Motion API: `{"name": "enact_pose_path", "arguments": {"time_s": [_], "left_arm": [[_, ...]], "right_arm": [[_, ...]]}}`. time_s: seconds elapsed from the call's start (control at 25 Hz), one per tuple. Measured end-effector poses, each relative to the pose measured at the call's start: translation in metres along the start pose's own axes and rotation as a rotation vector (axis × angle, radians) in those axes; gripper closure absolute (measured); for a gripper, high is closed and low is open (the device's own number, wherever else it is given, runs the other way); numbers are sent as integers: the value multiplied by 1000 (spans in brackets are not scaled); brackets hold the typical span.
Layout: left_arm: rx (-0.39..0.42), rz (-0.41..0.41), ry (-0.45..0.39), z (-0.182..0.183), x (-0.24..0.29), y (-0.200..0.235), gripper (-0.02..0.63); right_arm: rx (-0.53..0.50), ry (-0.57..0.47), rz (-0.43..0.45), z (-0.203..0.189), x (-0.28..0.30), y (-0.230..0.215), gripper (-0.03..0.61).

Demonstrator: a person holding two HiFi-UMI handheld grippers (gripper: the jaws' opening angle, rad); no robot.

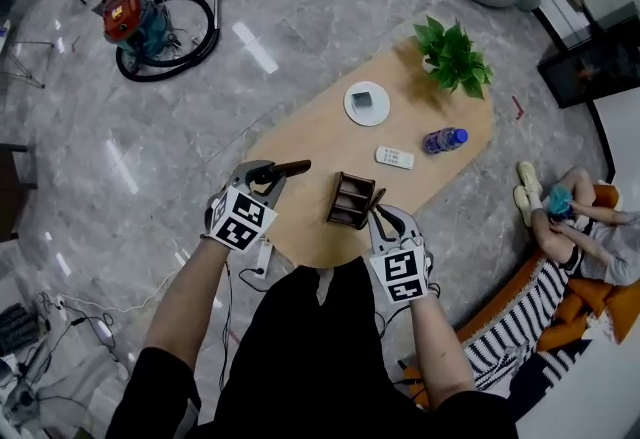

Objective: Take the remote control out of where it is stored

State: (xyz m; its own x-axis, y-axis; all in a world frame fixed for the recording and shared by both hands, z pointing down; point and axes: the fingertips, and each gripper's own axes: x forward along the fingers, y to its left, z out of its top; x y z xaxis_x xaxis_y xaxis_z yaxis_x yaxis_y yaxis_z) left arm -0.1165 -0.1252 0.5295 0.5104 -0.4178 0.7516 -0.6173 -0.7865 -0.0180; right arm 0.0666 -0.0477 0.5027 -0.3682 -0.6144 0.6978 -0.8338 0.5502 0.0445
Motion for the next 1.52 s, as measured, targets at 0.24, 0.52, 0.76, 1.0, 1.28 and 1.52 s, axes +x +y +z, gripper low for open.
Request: {"name": "enact_pose_path", "arguments": {"time_s": [0.24,0.52,0.76,1.0,1.28,1.52], "left_arm": [[-110,36,47,-40,9,12,500],[-210,87,51,-61,31,14,500],[-293,117,16,-69,60,14,501],[-322,184,-13,-77,88,14,502],[-284,193,-14,-84,109,16,501],[-210,215,-18,-91,121,8,501]], "right_arm": [[-18,36,39,-5,18,12,537],[-37,55,62,-12,41,3,537],[-26,77,78,-21,51,-4,537],[-13,115,68,-46,47,-15,537],[24,156,55,-78,43,-15,537],[32,167,70,-88,46,-11,537]]}}
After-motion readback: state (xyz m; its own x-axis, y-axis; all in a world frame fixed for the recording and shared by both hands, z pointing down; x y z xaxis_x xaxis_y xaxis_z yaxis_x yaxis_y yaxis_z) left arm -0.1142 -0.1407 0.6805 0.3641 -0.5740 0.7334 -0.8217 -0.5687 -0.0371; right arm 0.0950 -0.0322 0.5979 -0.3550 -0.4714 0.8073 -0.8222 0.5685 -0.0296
